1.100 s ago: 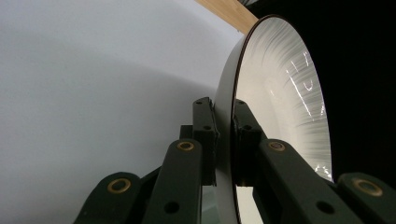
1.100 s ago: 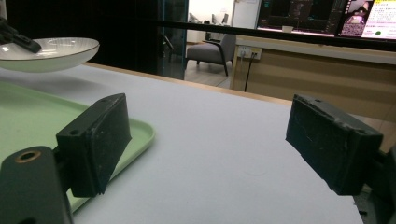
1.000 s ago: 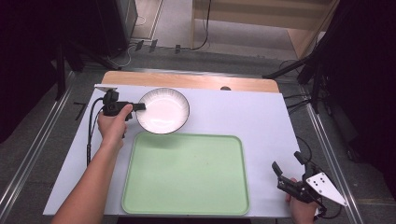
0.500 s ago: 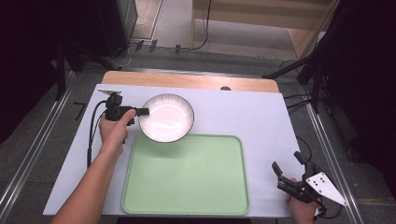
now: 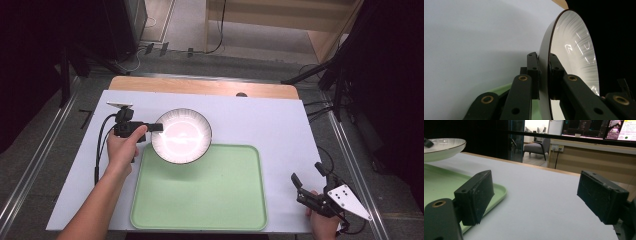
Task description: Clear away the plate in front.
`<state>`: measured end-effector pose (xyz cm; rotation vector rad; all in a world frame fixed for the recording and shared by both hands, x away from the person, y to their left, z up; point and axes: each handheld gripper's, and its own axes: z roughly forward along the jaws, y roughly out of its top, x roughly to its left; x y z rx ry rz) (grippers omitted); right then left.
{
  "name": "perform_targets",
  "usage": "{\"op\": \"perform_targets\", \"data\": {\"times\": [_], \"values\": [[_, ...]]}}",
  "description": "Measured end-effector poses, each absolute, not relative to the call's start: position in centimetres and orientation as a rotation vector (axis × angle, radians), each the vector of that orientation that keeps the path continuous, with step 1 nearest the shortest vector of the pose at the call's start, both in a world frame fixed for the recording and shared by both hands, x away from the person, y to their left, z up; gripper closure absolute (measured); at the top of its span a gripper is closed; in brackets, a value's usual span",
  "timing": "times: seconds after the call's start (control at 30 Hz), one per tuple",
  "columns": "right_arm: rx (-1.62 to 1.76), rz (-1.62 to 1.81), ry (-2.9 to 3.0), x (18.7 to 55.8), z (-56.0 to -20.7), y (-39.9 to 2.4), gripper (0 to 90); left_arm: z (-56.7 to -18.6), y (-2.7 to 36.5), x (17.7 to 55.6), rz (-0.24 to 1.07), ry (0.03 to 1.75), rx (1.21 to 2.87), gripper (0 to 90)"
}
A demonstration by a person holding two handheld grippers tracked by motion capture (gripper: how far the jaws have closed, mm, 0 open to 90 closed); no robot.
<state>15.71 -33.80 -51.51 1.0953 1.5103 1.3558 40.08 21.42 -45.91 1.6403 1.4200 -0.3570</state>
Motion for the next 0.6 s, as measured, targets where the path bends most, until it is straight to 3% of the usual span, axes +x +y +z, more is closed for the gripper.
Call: {"op": "perform_targets", "data": {"times": [0.6], "values": [[1.094,1.357,1.511,15.7,-51.5,-33.8,14.5,-46.8,20.2,37.6,-0.417,1.376,1.688,83.3]]}}
